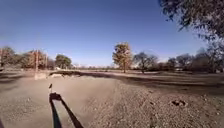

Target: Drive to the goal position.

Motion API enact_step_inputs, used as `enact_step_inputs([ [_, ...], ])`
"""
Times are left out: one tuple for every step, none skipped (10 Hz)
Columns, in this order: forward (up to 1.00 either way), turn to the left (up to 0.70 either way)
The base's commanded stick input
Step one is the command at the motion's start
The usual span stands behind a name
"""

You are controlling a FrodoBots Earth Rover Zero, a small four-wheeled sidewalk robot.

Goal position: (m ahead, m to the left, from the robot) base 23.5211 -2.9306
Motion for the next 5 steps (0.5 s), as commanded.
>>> enact_step_inputs([
  [0.50, 0.00],
  [0.50, 0.00],
  [0.50, 0.00],
  [0.50, 0.00],
  [0.50, 0.00],
])
